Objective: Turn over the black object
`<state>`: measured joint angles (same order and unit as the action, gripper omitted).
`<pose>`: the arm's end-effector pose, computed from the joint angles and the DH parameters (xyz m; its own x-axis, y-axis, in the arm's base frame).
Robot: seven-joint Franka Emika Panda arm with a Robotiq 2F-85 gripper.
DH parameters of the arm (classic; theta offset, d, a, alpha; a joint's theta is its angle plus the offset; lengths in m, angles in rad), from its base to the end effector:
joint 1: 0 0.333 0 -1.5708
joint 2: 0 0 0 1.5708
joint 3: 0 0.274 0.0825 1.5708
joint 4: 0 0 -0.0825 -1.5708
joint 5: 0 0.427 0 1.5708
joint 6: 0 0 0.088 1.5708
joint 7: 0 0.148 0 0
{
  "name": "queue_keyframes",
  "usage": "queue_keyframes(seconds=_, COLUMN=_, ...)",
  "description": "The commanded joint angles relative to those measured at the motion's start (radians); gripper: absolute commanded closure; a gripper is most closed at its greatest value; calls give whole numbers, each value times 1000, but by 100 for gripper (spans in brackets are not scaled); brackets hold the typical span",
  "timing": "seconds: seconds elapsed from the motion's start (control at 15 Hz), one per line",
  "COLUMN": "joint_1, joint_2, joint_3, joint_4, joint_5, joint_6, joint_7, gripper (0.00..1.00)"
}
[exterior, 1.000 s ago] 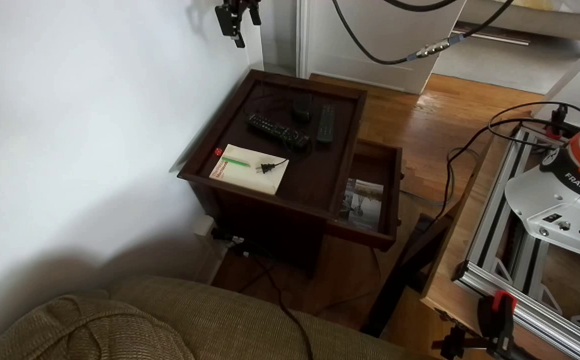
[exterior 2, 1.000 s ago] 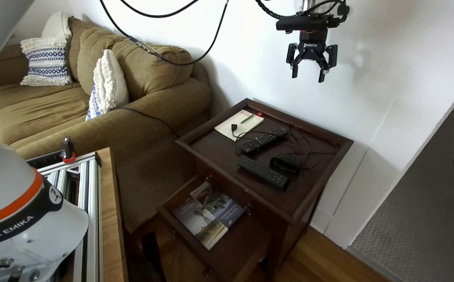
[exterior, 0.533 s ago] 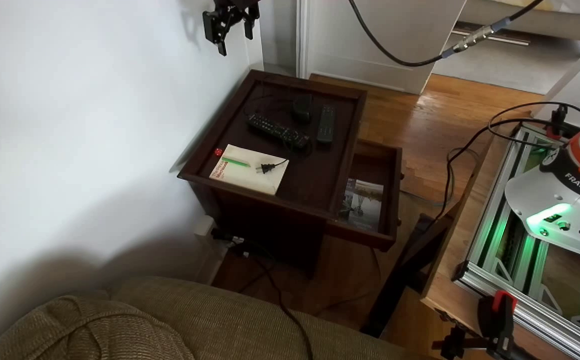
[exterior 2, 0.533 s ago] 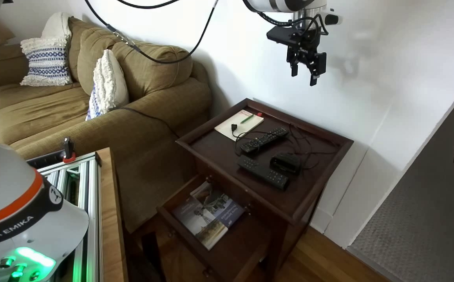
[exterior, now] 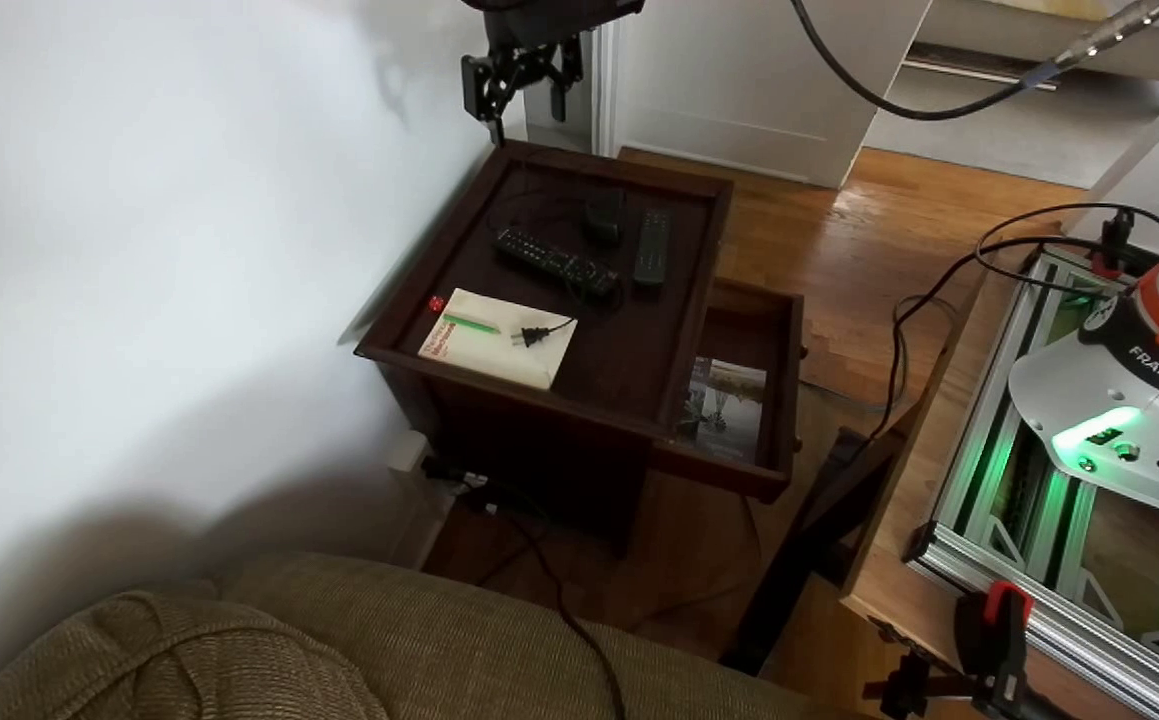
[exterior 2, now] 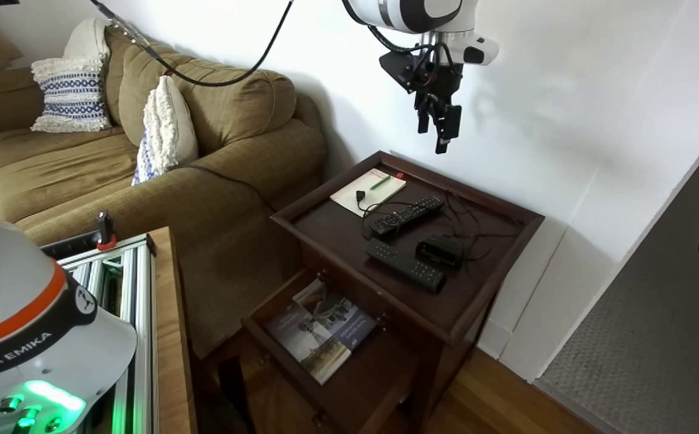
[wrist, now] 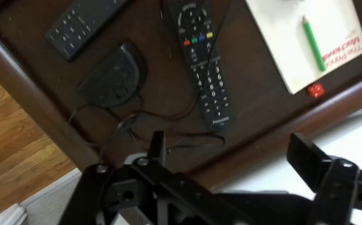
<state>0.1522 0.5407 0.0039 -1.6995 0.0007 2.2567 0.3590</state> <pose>0.6799 0.1070 0.1787 0.9792 -0.2025 0.0145 -0.2024 -0.9793 -0.0082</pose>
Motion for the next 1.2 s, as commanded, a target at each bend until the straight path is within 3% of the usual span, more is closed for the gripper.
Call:
queue_keyframes(seconds=0.0, joint_1=-51, joint_2=-170, joint_3=46, joint_4=-247, joint_5=86, joint_6=-6, joint_7=-123, gripper=0)
queue_keyframes(seconds=0.07, joint_1=-53, joint_2=-207, joint_3=44, joint_4=-302, joint_5=94, joint_6=-5, joint_7=-133, gripper=0)
queue_keyframes(seconds=0.33, joint_1=-10, joint_2=-363, joint_3=-45, joint_4=-523, joint_5=-30, joint_6=-22, joint_7=145, gripper=0)
queue_keyframes(seconds=0.53, joint_1=-23, joint_2=-492, joint_3=-87, joint_4=-689, joint_5=-199, joint_6=10, joint_7=314, gripper=0)
queue_keyframes(seconds=0.6, joint_1=-42, joint_2=-371, joint_3=-47, joint_4=-544, joint_5=-124, joint_6=-20, joint_7=220, gripper=0)
queue_keyframes(seconds=0.8, joint_1=-57, joint_2=-461, joint_3=-56, joint_4=-648, joint_5=-177, joint_6=-19, joint_7=282, gripper=0)
queue_keyframes(seconds=1.13, joint_1=-58, joint_2=-478, joint_3=-53, joint_4=-661, joint_5=-179, joint_6=-18, joint_7=290, gripper=0)
